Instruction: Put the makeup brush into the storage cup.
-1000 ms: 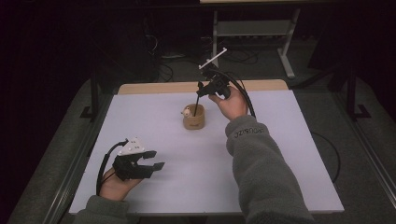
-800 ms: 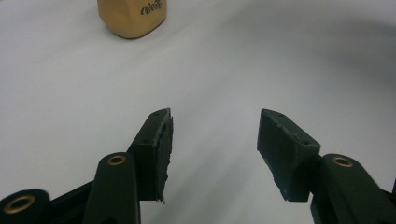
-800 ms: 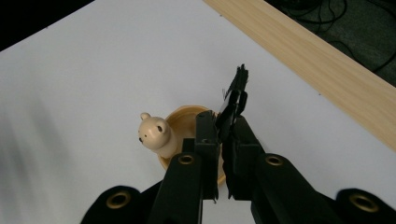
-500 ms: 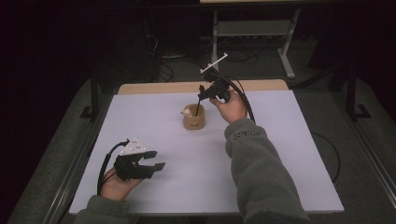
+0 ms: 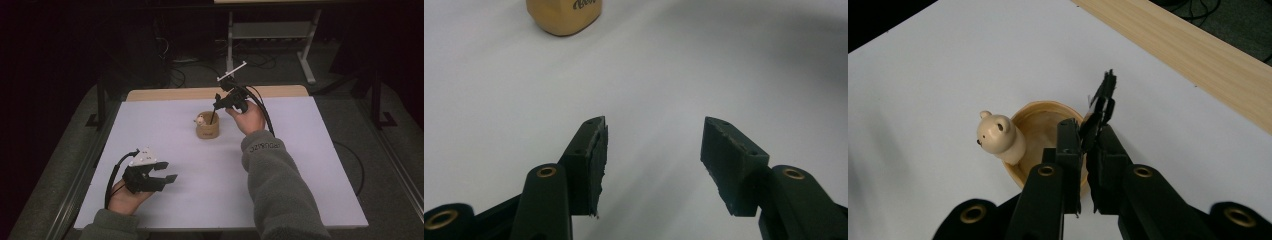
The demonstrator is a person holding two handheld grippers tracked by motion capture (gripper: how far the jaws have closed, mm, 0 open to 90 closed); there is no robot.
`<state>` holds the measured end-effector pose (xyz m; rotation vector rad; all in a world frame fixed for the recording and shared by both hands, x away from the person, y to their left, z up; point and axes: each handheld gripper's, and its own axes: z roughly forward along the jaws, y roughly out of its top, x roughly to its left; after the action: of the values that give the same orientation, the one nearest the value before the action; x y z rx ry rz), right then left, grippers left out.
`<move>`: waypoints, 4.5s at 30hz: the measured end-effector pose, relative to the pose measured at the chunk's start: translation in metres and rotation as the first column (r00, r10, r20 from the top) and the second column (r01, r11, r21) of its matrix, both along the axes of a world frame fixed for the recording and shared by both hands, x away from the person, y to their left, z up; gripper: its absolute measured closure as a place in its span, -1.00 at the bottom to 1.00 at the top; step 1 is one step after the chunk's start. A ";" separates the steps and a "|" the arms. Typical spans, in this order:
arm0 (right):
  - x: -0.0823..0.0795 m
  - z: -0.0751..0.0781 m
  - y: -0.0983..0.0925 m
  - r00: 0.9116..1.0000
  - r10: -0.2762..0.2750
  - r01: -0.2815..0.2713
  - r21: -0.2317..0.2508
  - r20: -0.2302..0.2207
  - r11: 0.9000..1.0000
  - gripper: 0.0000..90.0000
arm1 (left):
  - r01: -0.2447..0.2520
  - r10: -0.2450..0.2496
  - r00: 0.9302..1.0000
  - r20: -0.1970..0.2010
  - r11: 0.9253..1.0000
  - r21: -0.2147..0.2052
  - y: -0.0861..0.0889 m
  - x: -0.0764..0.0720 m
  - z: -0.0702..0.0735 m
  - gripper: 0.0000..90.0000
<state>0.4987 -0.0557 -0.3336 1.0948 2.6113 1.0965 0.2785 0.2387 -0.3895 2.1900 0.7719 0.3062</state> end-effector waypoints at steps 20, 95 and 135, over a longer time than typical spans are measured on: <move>-0.006 -0.010 -0.018 0.999 -0.036 0.036 0.015 -0.011 0.999 0.42 | -0.004 0.004 1.000 -0.006 1.000 0.008 -0.001 0.001 -0.002 -0.04; -0.121 -0.024 -0.131 0.996 -0.062 0.055 0.119 0.056 0.991 -0.28 | -0.039 0.040 0.999 0.011 0.999 -0.007 0.006 0.002 -0.001 -0.23; -0.188 -0.063 -0.171 0.995 -0.089 0.085 0.117 0.033 0.990 -0.39 | -0.037 0.037 0.999 0.004 0.999 -0.011 0.002 0.001 -0.004 -0.32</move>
<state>0.3105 -0.2271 -0.3968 1.1854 2.4730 1.2498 0.2792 0.2411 -0.3935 2.1665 0.8112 0.3247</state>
